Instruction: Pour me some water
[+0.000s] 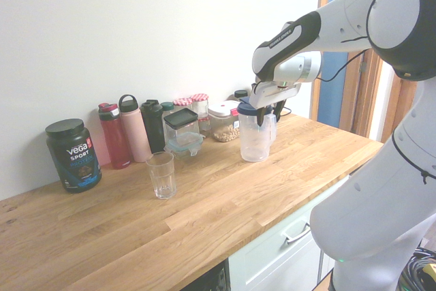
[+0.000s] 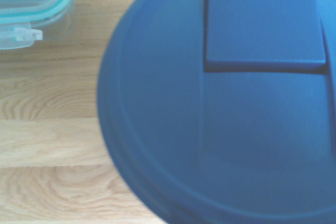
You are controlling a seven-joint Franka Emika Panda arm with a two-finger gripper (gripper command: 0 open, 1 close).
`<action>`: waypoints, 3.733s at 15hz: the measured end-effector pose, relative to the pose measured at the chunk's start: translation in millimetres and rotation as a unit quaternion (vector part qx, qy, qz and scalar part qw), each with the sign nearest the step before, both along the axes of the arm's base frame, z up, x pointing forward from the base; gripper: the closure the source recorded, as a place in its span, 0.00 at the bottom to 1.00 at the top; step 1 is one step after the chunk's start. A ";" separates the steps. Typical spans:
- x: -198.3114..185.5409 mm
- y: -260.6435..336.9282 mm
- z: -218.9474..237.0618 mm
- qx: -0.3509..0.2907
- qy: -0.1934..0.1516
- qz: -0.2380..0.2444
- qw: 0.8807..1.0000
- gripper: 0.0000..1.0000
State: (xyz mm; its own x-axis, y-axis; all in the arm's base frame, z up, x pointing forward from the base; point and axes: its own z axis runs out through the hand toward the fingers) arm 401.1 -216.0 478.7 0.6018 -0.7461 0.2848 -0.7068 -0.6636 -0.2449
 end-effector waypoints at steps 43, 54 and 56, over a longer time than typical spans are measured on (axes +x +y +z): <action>88.4 313.5 57.2 -0.337 0.245 0.491 0.765 1.00; 88.2 343.9 41.5 -0.401 0.287 0.508 0.706 1.00; 89.1 344.3 39.6 -0.405 0.290 0.507 0.703 1.00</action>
